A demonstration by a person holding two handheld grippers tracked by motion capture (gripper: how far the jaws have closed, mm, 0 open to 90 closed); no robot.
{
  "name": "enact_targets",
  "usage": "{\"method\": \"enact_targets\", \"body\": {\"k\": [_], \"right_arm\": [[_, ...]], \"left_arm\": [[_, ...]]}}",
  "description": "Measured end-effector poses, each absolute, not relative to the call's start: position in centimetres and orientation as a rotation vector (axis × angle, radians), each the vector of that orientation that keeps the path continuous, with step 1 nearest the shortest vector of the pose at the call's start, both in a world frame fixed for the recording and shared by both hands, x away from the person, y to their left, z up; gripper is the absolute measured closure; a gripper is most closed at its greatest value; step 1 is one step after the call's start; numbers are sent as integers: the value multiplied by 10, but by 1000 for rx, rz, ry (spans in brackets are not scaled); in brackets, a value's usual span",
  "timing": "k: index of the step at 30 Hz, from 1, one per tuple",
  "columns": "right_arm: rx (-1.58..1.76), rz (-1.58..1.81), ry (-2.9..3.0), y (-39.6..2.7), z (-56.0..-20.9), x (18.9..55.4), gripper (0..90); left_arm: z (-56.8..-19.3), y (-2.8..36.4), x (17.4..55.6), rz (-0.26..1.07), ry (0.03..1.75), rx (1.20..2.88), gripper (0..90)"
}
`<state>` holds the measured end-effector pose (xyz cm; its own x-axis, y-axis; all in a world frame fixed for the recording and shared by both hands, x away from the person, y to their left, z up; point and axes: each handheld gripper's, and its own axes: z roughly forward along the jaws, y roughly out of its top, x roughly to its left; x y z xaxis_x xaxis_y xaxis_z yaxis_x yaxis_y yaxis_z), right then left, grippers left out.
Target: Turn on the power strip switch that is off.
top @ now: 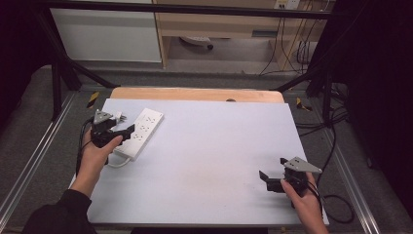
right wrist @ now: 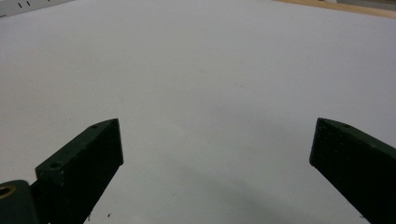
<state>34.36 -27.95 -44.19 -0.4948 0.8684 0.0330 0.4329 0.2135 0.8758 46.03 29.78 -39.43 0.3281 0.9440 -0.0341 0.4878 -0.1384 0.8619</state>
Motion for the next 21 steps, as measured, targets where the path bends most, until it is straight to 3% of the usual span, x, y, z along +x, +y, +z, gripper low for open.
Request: {"method": "enact_targets", "body": {"k": [13, 21], "right_arm": [[1201, 1219, 2020, -280, -442, 344, 32], [1204, 1215, 2022, -280, -442, 344, 32]], "left_arm": [[-402, 294, 465, 644, 1294, 1755, 282], [-410, 299, 467, 638, 1329, 1745, 378]]}}
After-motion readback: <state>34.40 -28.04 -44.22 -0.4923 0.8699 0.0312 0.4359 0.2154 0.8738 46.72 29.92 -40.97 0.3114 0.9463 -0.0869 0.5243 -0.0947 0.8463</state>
